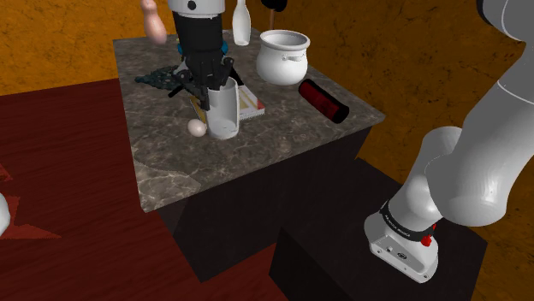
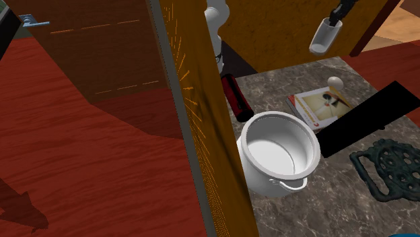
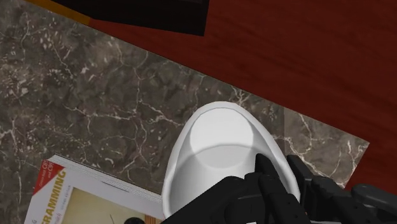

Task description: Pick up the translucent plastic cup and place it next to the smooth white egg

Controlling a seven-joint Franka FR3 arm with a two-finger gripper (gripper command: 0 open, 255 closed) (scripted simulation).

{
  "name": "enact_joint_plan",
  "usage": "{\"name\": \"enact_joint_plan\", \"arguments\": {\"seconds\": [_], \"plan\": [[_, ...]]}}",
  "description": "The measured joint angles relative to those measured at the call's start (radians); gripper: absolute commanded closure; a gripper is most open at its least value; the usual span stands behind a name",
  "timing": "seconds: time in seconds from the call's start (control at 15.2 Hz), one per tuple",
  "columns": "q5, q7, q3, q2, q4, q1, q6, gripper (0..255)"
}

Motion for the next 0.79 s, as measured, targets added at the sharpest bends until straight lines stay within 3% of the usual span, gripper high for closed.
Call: {"name": "enact_joint_plan", "arguments": {"seconds": [0.79], "plan": [[0.002, -0.008, 0.0, 0.002, -0.158, 0.0, 0.16, 255]]}}
